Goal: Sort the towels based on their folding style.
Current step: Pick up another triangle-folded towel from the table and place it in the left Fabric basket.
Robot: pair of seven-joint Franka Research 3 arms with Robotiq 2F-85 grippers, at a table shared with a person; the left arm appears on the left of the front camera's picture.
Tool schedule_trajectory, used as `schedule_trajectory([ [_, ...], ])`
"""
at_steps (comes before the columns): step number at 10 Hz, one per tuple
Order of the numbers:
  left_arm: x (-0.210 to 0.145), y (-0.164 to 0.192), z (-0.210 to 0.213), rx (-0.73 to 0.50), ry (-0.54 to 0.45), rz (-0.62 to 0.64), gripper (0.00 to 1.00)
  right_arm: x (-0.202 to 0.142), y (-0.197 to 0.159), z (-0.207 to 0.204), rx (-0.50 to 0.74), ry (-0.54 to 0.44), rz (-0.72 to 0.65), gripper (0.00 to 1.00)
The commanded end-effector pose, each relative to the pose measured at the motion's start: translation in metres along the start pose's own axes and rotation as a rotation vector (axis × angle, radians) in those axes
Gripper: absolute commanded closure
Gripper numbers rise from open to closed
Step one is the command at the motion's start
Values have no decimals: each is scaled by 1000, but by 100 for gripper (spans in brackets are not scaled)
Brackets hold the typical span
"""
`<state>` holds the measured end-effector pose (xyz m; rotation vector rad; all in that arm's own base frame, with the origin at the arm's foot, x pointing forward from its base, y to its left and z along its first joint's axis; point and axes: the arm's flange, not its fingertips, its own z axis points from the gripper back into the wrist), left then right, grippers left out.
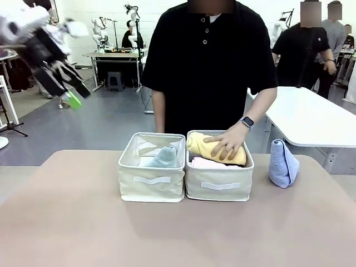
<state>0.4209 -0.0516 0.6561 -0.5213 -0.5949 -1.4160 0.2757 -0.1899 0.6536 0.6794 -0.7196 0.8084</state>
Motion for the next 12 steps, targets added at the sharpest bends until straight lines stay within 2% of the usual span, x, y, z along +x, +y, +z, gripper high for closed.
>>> schedule_trajectory([
  [1, -33, 19, 43, 3, -204, -68, 0, 3, -1, 0, 17, -29, 16, 0],
  [3, -80, 37, 95, 46, -315, -92, 0, 3, -1, 0, 17, -29, 16, 0],
  [5, -131, 58, 139, 18, -461, -16, 0, 3, -1, 0, 17, -29, 16, 0],
  [6, -153, 63, 155, -5, -491, 21, 0, 3, -1, 0, 17, -29, 16, 0],
  [9, -211, 65, 182, -17, -459, 84, 0, 3, -1, 0, 17, -29, 16, 0],
  [11, -229, 57, 186, 66, -409, 96, 0, 3, -1, 0, 17, -29, 16, 0],
  [12, -229, 50, 186, 155, -383, 117, 0, 3, -1, 0, 17, -29, 16, 0],
])
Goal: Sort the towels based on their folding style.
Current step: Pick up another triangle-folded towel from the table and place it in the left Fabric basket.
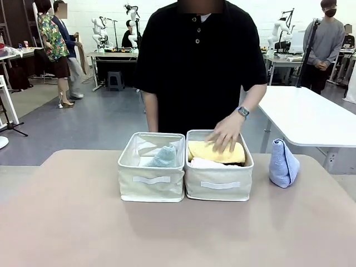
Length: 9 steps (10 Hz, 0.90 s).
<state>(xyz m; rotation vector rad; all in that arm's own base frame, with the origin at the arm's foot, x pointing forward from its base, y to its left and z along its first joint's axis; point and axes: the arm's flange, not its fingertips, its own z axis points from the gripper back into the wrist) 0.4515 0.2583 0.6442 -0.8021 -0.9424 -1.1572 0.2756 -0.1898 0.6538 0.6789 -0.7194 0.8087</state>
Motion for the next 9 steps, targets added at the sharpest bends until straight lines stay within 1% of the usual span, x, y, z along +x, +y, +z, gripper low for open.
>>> schedule_trajectory([
  [1, 5, -19, -14, 131, 51, -54, 0, 3, -1, 0, 17, -29, 16, 0],
  [2, 0, 0, 0, 0, 0, 0, 0, 3, -1, 0, 17, -29, 16, 0],
  [3, 0, 0, 0, 0, 0, 0, 0, 3, -1, 0, 17, -29, 16, 0],
  [4, 0, 0, 0, 0, 0, 0, 0, 0, 0, 0, 0, 0, 0, 0],
  [5, 0, 0, 0, 0, 0, 0, 0, 13, 31, -9, -67, 105, 76, 0],
  [6, 0, 0, 0, 0, 0, 0, 0, 32, 43, -30, -109, 212, 75, 0],
  [7, 0, 0, 0, 0, 0, 0, 0, 53, 47, -54, -160, 301, 48, 0],
  [8, 0, 0, 0, 0, 0, 0, 0, 77, 45, -79, -180, 368, 9, 0],
  [9, 0, 0, 0, 0, 0, 0, 0, 95, 36, -103, -194, 436, -77, 0],
])
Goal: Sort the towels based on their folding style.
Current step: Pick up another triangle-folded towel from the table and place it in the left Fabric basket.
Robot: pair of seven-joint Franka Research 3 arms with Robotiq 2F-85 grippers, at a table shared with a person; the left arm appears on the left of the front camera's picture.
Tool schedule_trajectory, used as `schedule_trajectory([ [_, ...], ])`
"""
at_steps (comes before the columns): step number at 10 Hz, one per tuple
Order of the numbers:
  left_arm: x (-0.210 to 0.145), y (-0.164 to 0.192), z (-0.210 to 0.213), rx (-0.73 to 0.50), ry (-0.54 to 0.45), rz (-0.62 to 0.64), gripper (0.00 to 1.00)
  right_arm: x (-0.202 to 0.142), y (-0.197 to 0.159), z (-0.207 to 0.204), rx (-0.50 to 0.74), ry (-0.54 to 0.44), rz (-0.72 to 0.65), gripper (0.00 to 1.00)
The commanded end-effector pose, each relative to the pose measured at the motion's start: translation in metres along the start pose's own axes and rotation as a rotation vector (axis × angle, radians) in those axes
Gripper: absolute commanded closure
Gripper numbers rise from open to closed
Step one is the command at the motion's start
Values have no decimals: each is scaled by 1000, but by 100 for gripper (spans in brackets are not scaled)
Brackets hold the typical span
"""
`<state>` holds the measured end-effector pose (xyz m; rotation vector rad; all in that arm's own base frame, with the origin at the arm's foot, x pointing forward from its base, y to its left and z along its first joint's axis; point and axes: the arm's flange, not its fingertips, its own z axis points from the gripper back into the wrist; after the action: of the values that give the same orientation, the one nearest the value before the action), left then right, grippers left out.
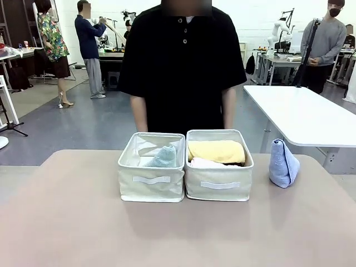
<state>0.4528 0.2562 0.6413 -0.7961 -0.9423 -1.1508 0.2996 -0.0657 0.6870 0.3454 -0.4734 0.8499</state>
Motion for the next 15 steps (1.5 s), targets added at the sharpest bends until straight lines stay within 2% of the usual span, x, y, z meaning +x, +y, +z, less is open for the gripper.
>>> schedule_trajectory([
  [1, 2, -1, 3, -7, -2, -4, 0, 35, -20, -38, 0, 172, -184, 0],
  [3, 2, -1, 3, -7, -2, -4, 0, 64, -31, -73, -47, 201, -366, 0],
  [5, 2, -1, 3, -7, -2, -4, 0, 71, -35, -100, -141, 236, -430, 0],
  [7, 2, -1, 3, -7, -2, -4, 0, 67, -39, -102, -96, 223, -394, 0],
  [13, 2, -1, 3, -7, -2, -4, 0, 68, -40, -103, -87, 209, -401, 0],
  [14, 2, -1, 3, -7, -2, -4, 0, 90, -8, -116, -242, 274, -626, 0],
  [15, 2, -1, 3, -7, -2, -4, 0, 114, 8, -133, -331, 311, -731, 0],
])
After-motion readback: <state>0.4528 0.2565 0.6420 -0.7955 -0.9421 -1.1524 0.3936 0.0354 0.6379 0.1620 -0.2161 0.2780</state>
